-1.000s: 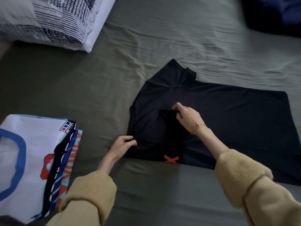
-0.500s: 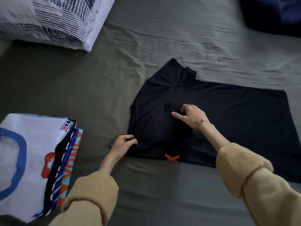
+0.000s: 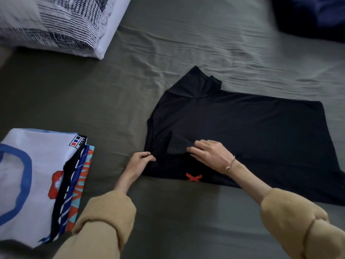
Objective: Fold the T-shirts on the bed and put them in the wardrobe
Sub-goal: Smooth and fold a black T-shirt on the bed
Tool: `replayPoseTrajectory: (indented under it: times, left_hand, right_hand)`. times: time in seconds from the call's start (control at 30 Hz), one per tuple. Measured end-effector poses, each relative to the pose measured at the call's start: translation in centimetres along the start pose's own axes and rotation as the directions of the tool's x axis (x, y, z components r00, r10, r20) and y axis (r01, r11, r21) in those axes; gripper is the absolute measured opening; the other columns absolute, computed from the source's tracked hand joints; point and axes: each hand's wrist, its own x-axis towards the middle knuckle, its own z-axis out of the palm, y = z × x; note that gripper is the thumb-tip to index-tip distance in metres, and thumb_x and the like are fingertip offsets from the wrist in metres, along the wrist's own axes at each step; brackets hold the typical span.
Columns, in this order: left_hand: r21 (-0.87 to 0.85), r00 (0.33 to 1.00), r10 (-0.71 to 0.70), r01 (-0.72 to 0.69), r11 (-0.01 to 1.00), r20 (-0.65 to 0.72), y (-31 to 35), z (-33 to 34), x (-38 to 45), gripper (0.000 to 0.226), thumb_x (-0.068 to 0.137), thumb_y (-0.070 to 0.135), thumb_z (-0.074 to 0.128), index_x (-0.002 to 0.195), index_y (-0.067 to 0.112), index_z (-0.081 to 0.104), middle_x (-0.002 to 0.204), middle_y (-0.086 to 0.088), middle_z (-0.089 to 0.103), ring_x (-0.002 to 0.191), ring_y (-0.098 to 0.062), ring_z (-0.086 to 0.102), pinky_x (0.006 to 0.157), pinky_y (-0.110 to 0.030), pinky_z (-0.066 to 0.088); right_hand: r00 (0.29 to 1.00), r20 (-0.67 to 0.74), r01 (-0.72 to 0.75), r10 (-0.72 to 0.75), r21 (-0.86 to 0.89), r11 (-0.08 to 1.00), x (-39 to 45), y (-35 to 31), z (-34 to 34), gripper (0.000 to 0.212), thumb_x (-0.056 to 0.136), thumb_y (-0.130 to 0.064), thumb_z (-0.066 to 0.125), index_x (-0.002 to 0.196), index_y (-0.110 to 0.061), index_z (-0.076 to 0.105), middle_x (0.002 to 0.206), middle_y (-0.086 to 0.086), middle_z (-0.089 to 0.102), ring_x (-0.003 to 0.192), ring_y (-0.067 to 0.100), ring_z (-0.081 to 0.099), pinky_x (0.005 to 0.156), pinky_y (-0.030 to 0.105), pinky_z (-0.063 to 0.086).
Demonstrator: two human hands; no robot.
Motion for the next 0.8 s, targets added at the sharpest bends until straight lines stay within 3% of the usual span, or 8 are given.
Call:
replayPoseTrajectory:
  times: [0.1,0.17,0.23,0.3,0.37,0.43,0.6,0.8]
  left_hand:
    - [-0.001,1.0,-0.01,0.01,1.0,-0.017,0.5,0.1,-0.4,0.019,0.085,0.02,0.065,0.101,0.014,0.072,0.115,0.003,0.064,0.118,-0.014,0.05,0.096,-0.023,0.033]
    - [-0.006,0.999,-0.018,0.017,1.0,-0.035,0.7,0.2,-0.9,0.018,0.086,0.038,0.063,0.092,0.024,0.072,0.101,0.006,0.067,0.11,-0.014,0.055,0.094,-0.027,0.039]
    - [0.066,0.995,-0.015,0.022,0.998,-0.095,1.3,0.6,-1.6,0.04,0.078,0.066,0.057,0.083,0.028,0.068,0.088,0.004,0.065,0.097,-0.017,0.059,0.084,-0.032,0.041]
    - [0.271,0.979,-0.003,0.059,0.961,-0.203,2.4,1.6,-2.5,0.066,0.07,0.08,0.052,0.1,0.023,0.069,0.099,-0.002,0.068,0.103,-0.025,0.059,0.084,-0.035,0.042]
    - [0.473,0.953,0.035,0.118,0.873,-0.302,3.7,2.9,-3.5,0.092,0.067,0.084,0.05,0.128,0.016,0.057,0.121,-0.007,0.064,0.115,-0.029,0.057,0.09,-0.037,0.044]
    - [0.585,0.941,0.072,0.144,0.798,-0.33,4.3,4.0,-4.1,0.104,0.062,0.087,0.049,0.137,0.014,0.047,0.125,-0.01,0.062,0.116,-0.03,0.056,0.091,-0.038,0.044]
    - [0.675,0.956,0.064,0.153,0.721,-0.285,4.0,4.3,-4.1,0.104,0.06,0.082,0.06,0.135,0.011,0.043,0.124,-0.01,0.061,0.115,-0.03,0.056,0.087,-0.037,0.045]
    - [0.697,0.957,0.082,0.142,0.703,-0.278,4.1,3.9,-4.0,0.101,0.057,0.08,0.064,0.129,0.01,0.046,0.119,-0.009,0.063,0.11,-0.029,0.059,0.081,-0.035,0.046]
  right_hand:
    - [0.989,0.111,0.093,-0.092,-0.003,0.996,-1.8,-0.4,0.6,0.03,0.074,-0.015,0.077,0.102,-0.018,0.069,0.08,-0.002,0.06,0.067,0.014,0.06,0.058,0.024,0.047]
    - [0.981,0.183,0.067,-0.064,-0.009,0.998,-2.6,-0.5,0.7,0.04,0.068,-0.021,0.082,0.105,-0.021,0.069,0.083,-0.003,0.06,0.068,0.013,0.06,0.059,0.023,0.047]
    - [0.98,0.199,0.011,-0.008,-0.013,1.0,-3.3,-0.9,0.7,0.043,0.067,-0.022,0.081,0.109,-0.022,0.068,0.086,-0.004,0.06,0.071,0.013,0.059,0.06,0.024,0.048]
    - [0.979,0.202,-0.033,0.035,-0.016,0.999,-3.7,-1.4,0.6,0.048,0.066,-0.02,0.08,0.112,-0.021,0.066,0.089,-0.004,0.06,0.074,0.014,0.058,0.063,0.025,0.049]
    - [0.972,0.223,-0.077,0.073,0.009,0.997,-3.9,-1.9,0.6,0.054,0.062,-0.016,0.079,0.113,-0.02,0.063,0.091,-0.004,0.059,0.078,0.014,0.059,0.064,0.024,0.05]
    - [0.965,0.243,-0.114,0.101,0.039,0.993,-4.0,-2.2,0.5,0.057,0.056,-0.009,0.078,0.108,-0.019,0.059,0.09,-0.005,0.059,0.078,0.013,0.059,0.062,0.022,0.05]
    - [0.956,0.237,-0.187,0.174,0.031,0.982,-4.3,-2.1,-0.2,0.044,0.045,0.003,0.075,0.078,-0.018,0.053,0.079,-0.004,0.052,0.073,0.012,0.046,0.055,0.021,0.042]
    - [0.953,0.238,-0.201,0.187,0.036,0.979,-5.7,-1.5,-0.2,0.049,0.046,0.002,0.071,0.083,-0.02,0.047,0.082,-0.004,0.053,0.077,0.011,0.038,0.062,0.02,0.038]
